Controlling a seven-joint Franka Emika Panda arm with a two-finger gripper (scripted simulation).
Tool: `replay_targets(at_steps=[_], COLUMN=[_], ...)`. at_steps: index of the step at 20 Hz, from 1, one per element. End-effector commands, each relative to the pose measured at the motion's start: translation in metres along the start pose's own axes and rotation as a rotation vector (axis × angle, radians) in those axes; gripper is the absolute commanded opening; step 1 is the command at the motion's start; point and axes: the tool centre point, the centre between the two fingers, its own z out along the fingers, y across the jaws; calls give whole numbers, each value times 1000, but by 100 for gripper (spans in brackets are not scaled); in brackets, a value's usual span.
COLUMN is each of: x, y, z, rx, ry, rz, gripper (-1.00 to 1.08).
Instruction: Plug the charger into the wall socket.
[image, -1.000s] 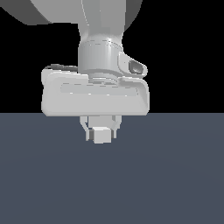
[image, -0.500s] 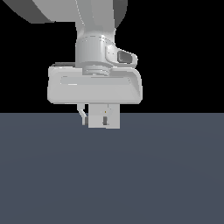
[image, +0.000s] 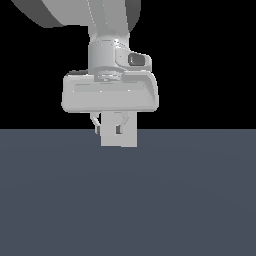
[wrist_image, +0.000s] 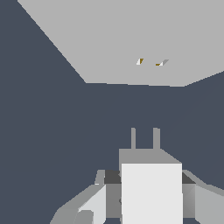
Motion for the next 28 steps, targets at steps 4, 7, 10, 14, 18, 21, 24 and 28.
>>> replay_targets(at_steps=[4, 7, 10, 14, 18, 21, 24, 28], x=[5, 5, 5, 8, 17, 27, 39, 50], y=[0, 0, 0, 0, 1, 1, 2, 2], z=[-3, -4, -3, -3, -3, -3, -3, -3], rx=[-1, -1, -1, -1, -1, -1, -1, -1], ry=[0, -1, -1, -1, -1, -1, -1, -1], rz=[39, 42, 41, 41, 41, 41, 41, 41], gripper=[-100, -100, -100, -100, -100, -100, -100, -100])
